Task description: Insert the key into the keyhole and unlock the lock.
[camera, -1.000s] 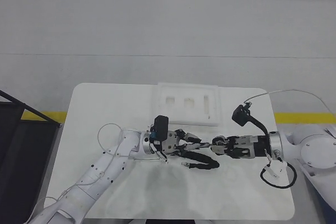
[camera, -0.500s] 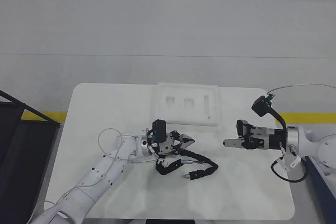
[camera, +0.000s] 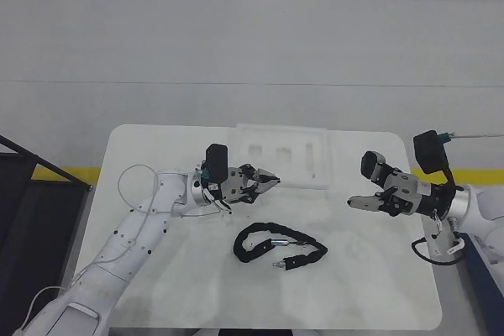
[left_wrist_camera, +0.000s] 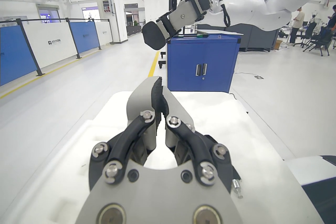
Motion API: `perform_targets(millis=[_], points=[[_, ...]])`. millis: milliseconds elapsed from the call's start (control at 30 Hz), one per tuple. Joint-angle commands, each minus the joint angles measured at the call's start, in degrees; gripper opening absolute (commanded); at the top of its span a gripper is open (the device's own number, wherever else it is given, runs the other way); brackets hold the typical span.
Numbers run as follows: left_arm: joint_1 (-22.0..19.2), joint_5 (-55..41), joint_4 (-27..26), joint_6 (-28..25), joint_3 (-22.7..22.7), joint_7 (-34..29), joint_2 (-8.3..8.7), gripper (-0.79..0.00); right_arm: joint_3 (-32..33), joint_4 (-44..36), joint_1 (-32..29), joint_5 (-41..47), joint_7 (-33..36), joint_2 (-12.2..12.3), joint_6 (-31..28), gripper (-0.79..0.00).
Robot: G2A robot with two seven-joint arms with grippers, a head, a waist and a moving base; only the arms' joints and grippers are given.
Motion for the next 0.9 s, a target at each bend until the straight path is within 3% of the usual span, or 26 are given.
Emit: perform_targets(millis=[0,300,333,400,433,467,667,867], points=[[-2.0,-2.3,0.0,0.0,0.6,-2.9,1.31,-0.785,-1.4,1.3,1.5,-2.7,-1.1,-0.4,-2.5,0.0],[-10.0,-16.5,-1.2,0.0,3.8,-17.8,8.31,-0.785,-9.2,8.3,9.9,-9.6,-8.7,-3.0,-10.0,0.0],[-10.7,-18.3,-1.6,0.0,4.1,-19.4,9.16,-0.757,-9.9,9.1,10.8,-10.1,-9.6,-3.3,-10.5,0.0],[-11.7,-21.8,-2.4,0.0,4.6,-21.9,10.79,-0.536,-11.4,10.7,12.5,-11.5,-11.2,-3.9,-11.3,0.0],[-12.1,-23.4,-2.8,0.0,4.8,-23.0,11.58,-0.32,-12.0,11.5,13.3,-12.2,-11.9,-4.2,-11.6,0.0],[-12.4,-24.7,-3.0,0.0,5.0,-24.2,12.35,0.0,-12.5,12.3,14.0,-13.0,-12.6,-4.5,-11.8,0.0],[-13.9,-31.2,-4.6,0.0,5.0,-28.0,16.22,0.0,-13.6,16.1,16.5,-17.2,-15.8,-5.5,-13.4,0.0],[-15.2,-31.8,-5.2,0.0,4.5,-27.4,18.83,0.0,-12.6,18.5,17.2,-19.9,-17.1,-5.7,-14.7,0.0]])
